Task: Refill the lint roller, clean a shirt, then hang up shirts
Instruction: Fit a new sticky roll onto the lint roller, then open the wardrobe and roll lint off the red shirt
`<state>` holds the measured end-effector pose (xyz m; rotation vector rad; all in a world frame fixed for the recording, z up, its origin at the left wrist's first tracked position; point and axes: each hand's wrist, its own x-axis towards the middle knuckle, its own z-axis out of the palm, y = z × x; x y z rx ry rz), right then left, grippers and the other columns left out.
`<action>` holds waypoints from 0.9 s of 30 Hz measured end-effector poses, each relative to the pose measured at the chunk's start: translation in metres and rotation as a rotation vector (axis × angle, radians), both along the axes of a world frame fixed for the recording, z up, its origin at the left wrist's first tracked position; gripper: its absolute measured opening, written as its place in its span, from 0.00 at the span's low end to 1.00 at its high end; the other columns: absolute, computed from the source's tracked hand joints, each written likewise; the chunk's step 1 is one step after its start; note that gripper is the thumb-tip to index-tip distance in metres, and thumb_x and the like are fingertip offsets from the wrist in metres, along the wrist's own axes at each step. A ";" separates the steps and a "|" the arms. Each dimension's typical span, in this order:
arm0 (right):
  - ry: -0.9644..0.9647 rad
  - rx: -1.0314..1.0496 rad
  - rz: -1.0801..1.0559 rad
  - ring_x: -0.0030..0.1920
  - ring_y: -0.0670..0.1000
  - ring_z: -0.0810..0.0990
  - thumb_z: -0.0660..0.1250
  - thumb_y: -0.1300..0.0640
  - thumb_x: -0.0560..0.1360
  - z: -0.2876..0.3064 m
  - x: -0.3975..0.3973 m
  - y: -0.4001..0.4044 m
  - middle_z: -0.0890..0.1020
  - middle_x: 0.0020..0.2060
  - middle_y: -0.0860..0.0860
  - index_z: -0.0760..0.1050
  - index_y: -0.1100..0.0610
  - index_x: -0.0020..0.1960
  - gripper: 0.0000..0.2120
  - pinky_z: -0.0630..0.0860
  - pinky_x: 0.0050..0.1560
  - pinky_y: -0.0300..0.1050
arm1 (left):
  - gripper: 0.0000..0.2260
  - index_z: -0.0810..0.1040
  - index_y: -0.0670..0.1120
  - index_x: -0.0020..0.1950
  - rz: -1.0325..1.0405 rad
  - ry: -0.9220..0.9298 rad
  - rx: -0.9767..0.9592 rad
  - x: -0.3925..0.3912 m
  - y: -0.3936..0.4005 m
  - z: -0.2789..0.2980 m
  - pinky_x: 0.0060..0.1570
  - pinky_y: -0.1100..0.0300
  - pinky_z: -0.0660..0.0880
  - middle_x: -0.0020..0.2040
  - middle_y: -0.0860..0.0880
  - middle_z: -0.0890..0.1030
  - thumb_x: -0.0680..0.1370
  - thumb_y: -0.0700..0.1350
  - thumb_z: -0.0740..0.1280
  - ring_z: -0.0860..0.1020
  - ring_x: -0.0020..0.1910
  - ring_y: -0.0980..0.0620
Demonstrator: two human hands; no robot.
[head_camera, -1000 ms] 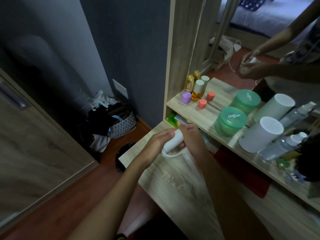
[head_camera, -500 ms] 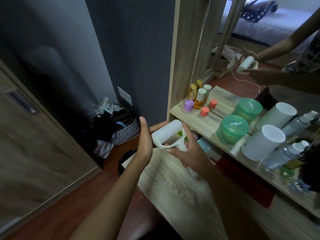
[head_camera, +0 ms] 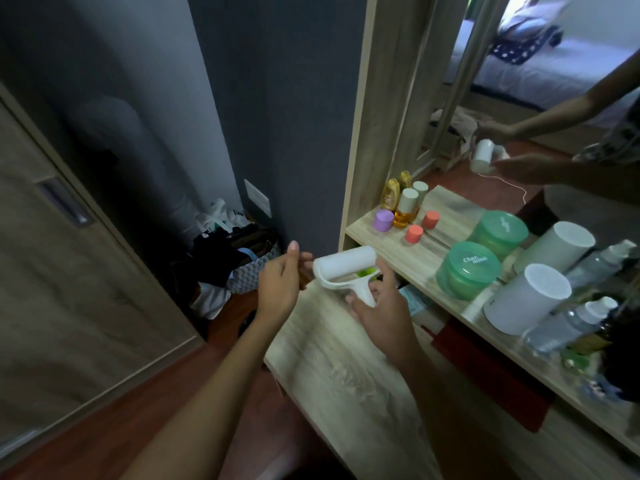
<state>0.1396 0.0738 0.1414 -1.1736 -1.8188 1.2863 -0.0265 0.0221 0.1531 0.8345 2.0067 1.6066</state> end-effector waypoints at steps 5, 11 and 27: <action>-0.169 0.108 0.056 0.44 0.47 0.82 0.70 0.53 0.74 0.011 -0.016 0.004 0.82 0.51 0.47 0.50 0.44 0.77 0.39 0.79 0.39 0.45 | 0.18 0.79 0.49 0.60 -0.103 0.720 -0.217 -0.055 -0.049 -0.006 0.57 0.58 0.71 0.56 0.52 0.81 0.80 0.56 0.56 0.75 0.54 0.54; -0.402 0.177 0.136 0.43 0.58 0.81 0.67 0.50 0.75 0.005 -0.070 -0.002 0.77 0.33 0.49 0.74 0.56 0.39 0.11 0.70 0.39 0.46 | 0.21 0.79 0.48 0.62 0.136 1.031 -0.407 -0.122 -0.121 0.009 0.63 0.47 0.70 0.64 0.46 0.77 0.79 0.56 0.55 0.73 0.65 0.42; -0.063 0.064 0.445 0.37 0.51 0.79 0.66 0.52 0.77 0.026 -0.316 -0.082 0.81 0.35 0.57 0.78 0.61 0.40 0.13 0.70 0.34 0.42 | 0.15 0.77 0.48 0.62 0.288 1.353 -0.488 -0.292 -0.213 0.032 0.72 0.46 0.58 0.69 0.46 0.72 0.77 0.46 0.60 0.63 0.73 0.45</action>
